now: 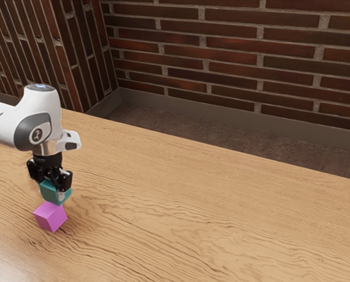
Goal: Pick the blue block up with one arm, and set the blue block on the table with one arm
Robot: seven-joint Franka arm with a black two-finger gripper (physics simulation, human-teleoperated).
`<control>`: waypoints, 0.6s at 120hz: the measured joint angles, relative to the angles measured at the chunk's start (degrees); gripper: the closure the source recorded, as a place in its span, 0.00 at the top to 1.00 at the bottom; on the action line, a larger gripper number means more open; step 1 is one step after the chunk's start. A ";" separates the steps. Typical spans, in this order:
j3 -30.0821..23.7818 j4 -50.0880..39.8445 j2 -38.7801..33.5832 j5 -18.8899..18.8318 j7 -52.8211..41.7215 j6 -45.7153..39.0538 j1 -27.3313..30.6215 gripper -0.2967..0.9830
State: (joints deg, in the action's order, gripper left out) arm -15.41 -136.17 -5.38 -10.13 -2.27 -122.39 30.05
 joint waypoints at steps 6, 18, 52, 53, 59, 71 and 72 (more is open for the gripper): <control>-0.04 0.40 0.24 0.33 0.10 -0.01 -0.86 0.54; -0.06 1.57 1.38 0.95 0.34 -0.15 -2.96 0.54; -0.02 6.67 8.06 1.34 1.44 -0.45 -8.99 0.54; -0.02 6.83 8.27 1.34 1.48 -0.46 -9.17 0.54; 0.01 7.72 9.55 1.33 1.72 -0.48 -10.42 0.54; 0.03 8.71 11.43 1.30 2.19 -0.51 -12.40 0.54; 0.03 8.80 11.59 1.30 2.23 -0.51 -12.50 0.54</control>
State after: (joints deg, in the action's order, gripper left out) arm -15.38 -127.37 6.21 -8.84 -0.03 -122.91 17.55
